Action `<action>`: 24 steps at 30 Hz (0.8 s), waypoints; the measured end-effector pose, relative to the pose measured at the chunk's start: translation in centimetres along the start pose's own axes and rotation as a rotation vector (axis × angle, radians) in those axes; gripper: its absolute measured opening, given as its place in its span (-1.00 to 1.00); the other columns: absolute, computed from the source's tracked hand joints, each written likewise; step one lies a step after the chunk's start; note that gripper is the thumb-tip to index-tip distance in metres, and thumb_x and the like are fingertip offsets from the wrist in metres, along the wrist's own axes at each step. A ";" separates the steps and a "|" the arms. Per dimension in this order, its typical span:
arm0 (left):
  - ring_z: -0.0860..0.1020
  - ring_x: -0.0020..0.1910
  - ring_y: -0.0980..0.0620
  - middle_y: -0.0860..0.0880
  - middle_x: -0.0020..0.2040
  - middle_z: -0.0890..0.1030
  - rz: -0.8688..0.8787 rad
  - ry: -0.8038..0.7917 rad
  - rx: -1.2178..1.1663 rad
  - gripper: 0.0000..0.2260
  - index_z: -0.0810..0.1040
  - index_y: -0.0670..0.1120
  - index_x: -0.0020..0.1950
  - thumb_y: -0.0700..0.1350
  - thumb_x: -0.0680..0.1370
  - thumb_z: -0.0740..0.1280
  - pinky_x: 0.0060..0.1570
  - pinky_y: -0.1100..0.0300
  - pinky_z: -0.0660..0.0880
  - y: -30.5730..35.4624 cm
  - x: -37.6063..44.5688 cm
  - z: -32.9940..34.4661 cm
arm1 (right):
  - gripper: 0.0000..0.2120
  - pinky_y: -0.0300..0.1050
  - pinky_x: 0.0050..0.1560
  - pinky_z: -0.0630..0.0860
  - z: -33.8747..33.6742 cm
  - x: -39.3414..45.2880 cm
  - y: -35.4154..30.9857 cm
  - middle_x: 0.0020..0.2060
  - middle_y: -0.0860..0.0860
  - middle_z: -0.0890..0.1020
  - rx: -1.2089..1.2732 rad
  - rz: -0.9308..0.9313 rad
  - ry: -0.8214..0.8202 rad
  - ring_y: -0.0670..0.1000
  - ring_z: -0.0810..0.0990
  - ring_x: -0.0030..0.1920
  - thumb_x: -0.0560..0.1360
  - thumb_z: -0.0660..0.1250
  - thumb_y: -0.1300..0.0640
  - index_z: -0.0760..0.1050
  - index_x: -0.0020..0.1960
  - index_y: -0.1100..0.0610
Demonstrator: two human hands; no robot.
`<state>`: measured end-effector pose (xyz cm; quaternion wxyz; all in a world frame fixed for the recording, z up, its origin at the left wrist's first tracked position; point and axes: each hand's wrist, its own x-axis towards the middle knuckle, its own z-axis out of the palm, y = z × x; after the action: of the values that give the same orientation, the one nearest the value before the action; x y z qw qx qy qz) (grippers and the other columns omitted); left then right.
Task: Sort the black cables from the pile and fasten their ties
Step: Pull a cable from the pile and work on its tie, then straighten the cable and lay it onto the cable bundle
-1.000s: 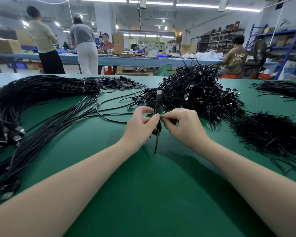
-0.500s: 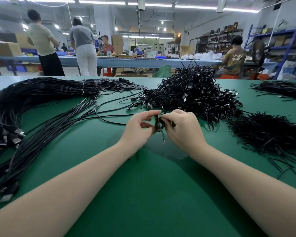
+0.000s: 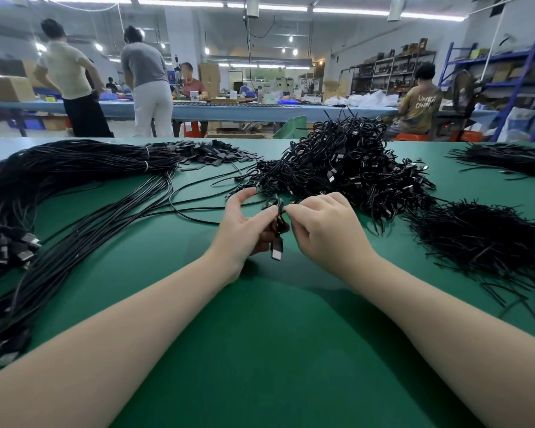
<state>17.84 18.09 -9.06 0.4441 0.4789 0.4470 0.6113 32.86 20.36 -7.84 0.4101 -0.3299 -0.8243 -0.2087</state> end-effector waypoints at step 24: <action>0.45 0.26 0.29 0.14 0.28 0.52 0.331 0.061 0.363 -0.60 0.64 0.29 -0.10 -0.28 0.43 0.47 0.05 0.48 0.38 -0.8 0.5 -0.5 | -0.85 0.03 -0.35 0.45 0.4 0.0 0.4 -0.47 0.11 0.53 0.316 0.167 -0.070 0.13 0.48 -0.38 0.48 0.32 0.29 0.62 -0.23 0.26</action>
<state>17.40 18.66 -9.81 0.2307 0.5990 0.4781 0.5996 32.90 20.89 -8.03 0.4436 -0.3357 -0.8304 -0.0302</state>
